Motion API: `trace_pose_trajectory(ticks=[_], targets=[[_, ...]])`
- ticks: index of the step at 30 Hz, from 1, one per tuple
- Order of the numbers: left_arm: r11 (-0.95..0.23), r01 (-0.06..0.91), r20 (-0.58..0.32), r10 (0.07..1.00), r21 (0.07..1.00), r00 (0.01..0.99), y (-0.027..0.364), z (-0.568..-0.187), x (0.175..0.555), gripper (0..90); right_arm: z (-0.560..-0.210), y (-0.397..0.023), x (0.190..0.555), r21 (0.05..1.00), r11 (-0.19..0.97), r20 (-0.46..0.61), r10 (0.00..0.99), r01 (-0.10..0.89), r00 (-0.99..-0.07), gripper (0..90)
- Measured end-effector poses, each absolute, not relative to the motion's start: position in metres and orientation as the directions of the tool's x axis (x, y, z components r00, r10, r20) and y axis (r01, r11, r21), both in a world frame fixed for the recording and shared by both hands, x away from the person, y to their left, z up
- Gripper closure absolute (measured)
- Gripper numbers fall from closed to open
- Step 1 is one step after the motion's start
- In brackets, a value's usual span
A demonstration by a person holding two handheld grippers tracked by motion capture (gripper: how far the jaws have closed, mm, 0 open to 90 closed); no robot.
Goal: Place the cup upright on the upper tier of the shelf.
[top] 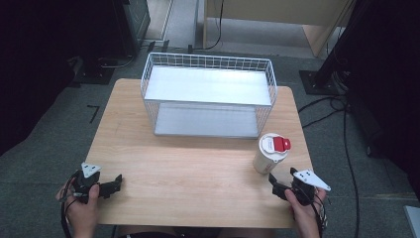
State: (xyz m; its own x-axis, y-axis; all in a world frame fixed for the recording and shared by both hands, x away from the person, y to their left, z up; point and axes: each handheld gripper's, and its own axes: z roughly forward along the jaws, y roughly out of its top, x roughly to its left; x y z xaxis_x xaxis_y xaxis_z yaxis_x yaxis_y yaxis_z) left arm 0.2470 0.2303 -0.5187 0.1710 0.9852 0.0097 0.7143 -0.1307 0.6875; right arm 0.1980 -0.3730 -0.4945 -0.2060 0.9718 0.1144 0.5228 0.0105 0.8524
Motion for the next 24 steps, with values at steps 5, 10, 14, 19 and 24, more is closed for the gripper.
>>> trace_pose_trajectory(ticks=[5,10,14,19,24], targets=[[-0.130,0.714,0.010,0.986,0.688,0.169,0.230,-0.519,0.248,0.8,-0.489,-0.367,0.203,0.868,-0.018,0.140,0.968,0.497,-0.209,14.1],[-0.125,0.715,0.008,0.986,0.688,0.165,0.229,-0.519,0.249,0.8,-0.486,-0.360,0.208,0.874,-0.011,0.140,0.963,0.486,-0.229,14.2],[-0.126,0.716,0.009,0.986,0.687,0.165,0.229,-0.519,0.250,0.8,-0.486,-0.354,0.215,0.881,-0.025,0.146,0.964,0.473,-0.220,14.1],[-0.126,0.716,0.009,0.986,0.687,0.165,0.229,-0.519,0.250,0.8,-0.488,-0.350,0.226,0.895,-0.025,0.138,0.965,0.445,-0.224,14.1],[-0.126,0.716,0.009,0.986,0.687,0.165,0.229,-0.519,0.250,0.8,-0.494,-0.348,0.236,0.909,-0.035,0.140,0.964,0.415,-0.227,11.2]])
